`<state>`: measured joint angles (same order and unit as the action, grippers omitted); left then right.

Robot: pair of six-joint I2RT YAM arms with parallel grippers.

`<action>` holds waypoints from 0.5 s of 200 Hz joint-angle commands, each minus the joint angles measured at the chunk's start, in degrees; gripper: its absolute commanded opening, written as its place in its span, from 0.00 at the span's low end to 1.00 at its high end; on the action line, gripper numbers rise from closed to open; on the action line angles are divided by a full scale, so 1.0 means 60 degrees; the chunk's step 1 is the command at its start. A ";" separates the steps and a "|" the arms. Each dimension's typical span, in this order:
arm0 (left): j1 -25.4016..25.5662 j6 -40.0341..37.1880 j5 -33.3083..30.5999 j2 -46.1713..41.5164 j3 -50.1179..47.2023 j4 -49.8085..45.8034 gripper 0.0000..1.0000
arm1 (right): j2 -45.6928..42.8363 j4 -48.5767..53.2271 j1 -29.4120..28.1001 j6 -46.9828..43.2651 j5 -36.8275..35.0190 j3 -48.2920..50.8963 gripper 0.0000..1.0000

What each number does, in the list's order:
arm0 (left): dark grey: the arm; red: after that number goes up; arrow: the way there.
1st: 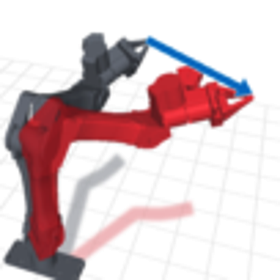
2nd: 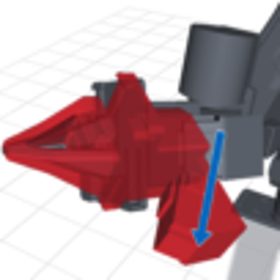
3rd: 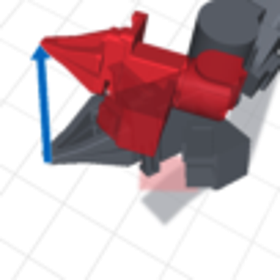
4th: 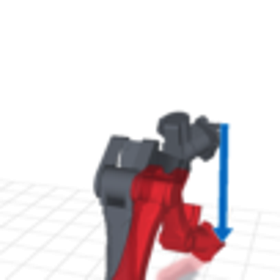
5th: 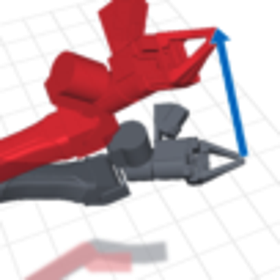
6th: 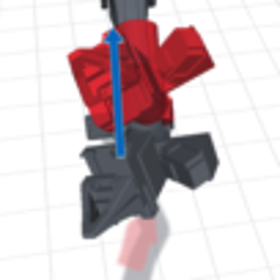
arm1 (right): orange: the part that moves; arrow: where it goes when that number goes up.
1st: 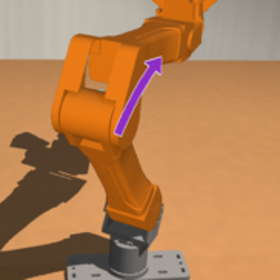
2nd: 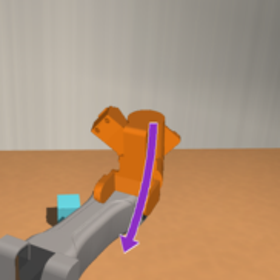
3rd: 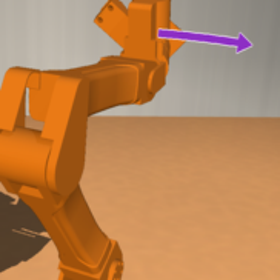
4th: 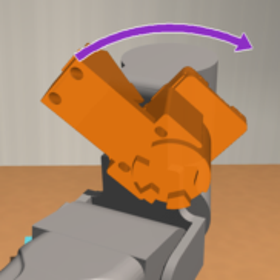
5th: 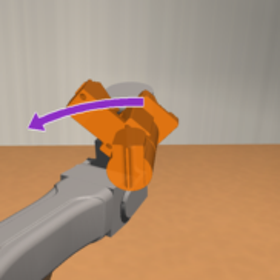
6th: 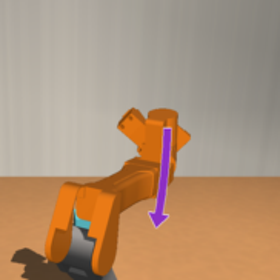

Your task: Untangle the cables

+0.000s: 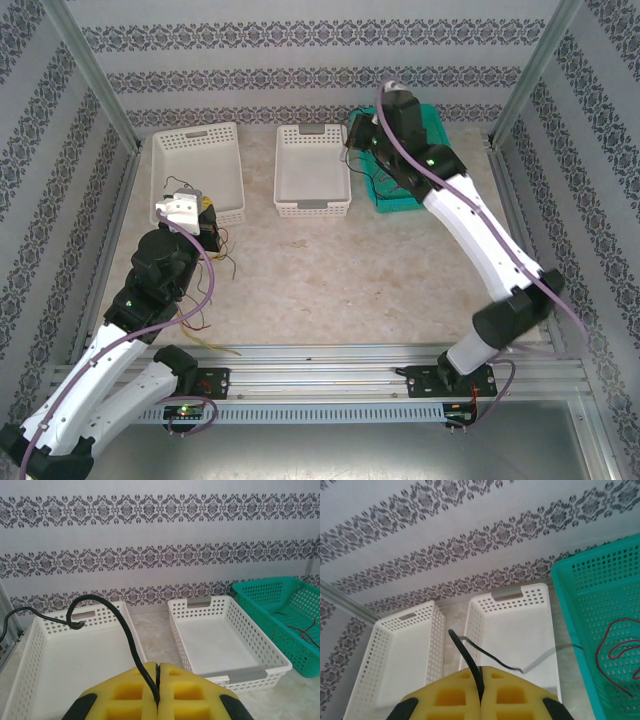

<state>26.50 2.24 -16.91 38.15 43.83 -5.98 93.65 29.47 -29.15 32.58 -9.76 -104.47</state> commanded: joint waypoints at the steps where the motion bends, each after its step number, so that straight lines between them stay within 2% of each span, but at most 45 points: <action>1: -0.0083 0.0132 0.0131 -0.0155 -0.0064 0.0316 0.00 | 0.0855 0.0610 -0.0093 -0.0304 0.0029 -0.0979 0.00; 100: -0.0084 0.0149 0.0198 -0.0248 -0.0040 0.0315 0.00 | 0.4363 0.1703 -0.0218 -0.0256 -0.0230 -0.3656 0.00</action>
<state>26.50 2.24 -16.51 37.41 43.83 -5.98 115.26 36.29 -29.43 31.90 -9.80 -121.43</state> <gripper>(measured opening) 0.046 0.045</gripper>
